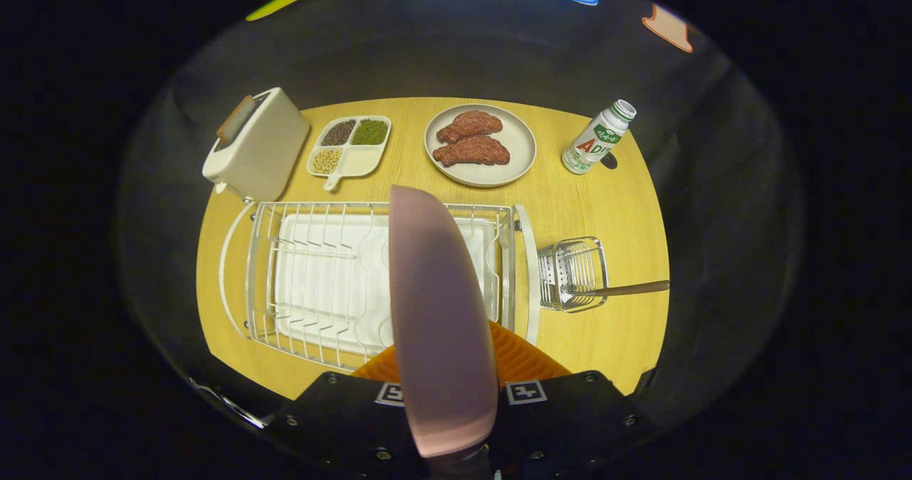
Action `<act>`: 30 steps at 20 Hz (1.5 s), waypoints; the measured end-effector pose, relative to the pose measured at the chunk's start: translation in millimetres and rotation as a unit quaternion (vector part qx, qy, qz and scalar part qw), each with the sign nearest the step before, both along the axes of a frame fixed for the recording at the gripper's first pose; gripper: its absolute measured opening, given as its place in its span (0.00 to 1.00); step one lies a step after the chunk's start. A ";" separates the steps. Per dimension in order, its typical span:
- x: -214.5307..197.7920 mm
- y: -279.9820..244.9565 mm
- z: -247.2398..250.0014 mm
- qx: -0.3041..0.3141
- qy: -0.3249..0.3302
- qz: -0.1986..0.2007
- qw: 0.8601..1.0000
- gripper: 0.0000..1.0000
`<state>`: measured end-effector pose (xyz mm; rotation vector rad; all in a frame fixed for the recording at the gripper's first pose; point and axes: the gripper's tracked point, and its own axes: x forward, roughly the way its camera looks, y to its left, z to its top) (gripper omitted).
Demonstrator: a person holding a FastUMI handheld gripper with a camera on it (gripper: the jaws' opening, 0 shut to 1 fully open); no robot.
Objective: Take the plate from the dish rack, then take the spoon from the basket and place it into the plate.
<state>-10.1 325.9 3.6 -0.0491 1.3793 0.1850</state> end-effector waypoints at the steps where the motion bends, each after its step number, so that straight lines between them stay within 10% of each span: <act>1: -3.3 1.9 5.6 0.025 -0.002 -0.010 1.000 0.34; 12: -97.0 7.1 2.8 0.248 0.018 -0.033 0.968 0.34; 30: -224.1 11.7 -92.5 0.327 0.103 -0.021 0.939 0.35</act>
